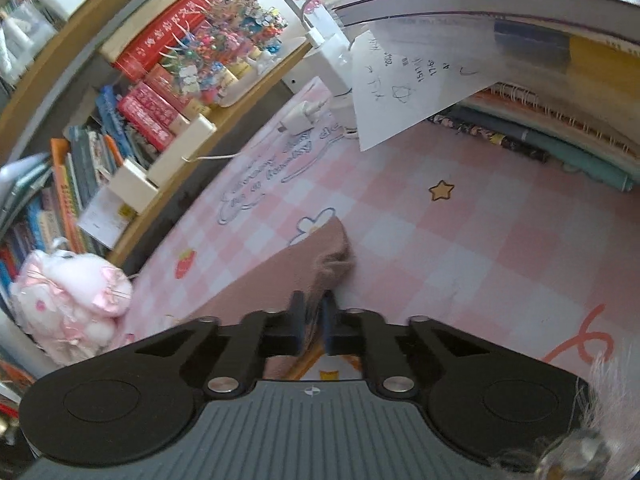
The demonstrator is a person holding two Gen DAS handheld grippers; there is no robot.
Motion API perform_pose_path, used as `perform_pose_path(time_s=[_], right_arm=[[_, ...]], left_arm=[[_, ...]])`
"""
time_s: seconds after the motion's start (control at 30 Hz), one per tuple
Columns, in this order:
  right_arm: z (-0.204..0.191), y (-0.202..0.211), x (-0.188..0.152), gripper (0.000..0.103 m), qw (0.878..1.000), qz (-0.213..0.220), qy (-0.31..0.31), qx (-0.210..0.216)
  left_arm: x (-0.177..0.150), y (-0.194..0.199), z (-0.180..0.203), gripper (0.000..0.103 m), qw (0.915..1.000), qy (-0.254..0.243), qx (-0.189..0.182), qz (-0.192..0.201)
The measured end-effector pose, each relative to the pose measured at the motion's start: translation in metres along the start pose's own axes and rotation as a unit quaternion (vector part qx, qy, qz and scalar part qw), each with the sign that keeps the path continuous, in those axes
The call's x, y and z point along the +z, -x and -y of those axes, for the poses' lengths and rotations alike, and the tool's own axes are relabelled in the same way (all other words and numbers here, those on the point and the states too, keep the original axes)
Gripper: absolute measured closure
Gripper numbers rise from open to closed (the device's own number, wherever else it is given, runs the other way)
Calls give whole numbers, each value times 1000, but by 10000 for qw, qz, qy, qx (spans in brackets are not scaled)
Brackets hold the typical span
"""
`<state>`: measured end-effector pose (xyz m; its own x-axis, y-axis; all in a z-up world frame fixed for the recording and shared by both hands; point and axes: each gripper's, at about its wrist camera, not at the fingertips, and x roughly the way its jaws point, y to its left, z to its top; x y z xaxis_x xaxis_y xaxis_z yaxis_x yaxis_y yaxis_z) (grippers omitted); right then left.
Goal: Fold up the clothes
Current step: 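Grasp the pink sleeve cuff with the right gripper, then lift the pink sleeve and lay it across the sweater body with the right gripper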
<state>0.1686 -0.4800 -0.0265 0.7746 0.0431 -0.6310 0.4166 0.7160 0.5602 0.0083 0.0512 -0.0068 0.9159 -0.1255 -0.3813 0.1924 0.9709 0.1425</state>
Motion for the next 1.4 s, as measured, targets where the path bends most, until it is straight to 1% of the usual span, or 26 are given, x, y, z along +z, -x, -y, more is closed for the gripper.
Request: perform_pose_path(time_s=[0.1, 0.13, 0.2, 0.3, 0.4, 0.5, 0.6, 0.67, 0.83, 1.0, 1.17, 1.3, 1.4], right_arm=[[-7, 5, -1, 98, 9999, 109, 115, 6], [-11, 11, -1, 98, 9997, 173, 173, 78], [-24, 22, 0, 98, 9987, 289, 300, 291], [-54, 43, 1, 98, 9951, 441, 541, 699], [-89, 63, -3, 98, 9886, 542, 743, 1190], [-133, 79, -13, 98, 9792, 561, 979, 1687], [-179, 90, -27, 98, 9680, 478, 1213, 2146], [-208, 96, -40, 98, 9609, 405, 1406, 2349], [-274, 98, -75, 98, 9451, 178, 1987, 2588], [-328, 92, -114, 98, 9278, -111, 2461, 2802], [-365, 83, -157, 98, 9111, -365, 2857, 2947], [-384, 66, -189, 98, 9048, -659, 3012, 2938], [-390, 51, -210, 98, 9036, -865, 3098, 2828]], left_arm=[[0, 0, 2, 26, 10000, -53, -9, -9], [0, -1, 2, 26, 10000, -59, -15, -13], [0, -1, 1, 26, 10000, -60, -36, -31], [1, -5, -1, 26, 9999, -3, -84, -135], [0, -6, -3, 26, 9998, 49, -114, -172], [0, -5, -3, 26, 9997, 67, -139, -162], [0, -4, -2, 26, 9998, 28, -149, -134], [0, -3, 0, 26, 9998, -23, -161, -106], [1, -4, 3, 26, 9996, -120, -233, -103], [0, -1, 1, 26, 9996, -57, -266, -6], [0, 2, -4, 26, 9995, 91, -288, 100], [0, 3, -6, 26, 9992, 162, -348, 123], [0, 3, -6, 26, 9990, 177, -390, 103]])
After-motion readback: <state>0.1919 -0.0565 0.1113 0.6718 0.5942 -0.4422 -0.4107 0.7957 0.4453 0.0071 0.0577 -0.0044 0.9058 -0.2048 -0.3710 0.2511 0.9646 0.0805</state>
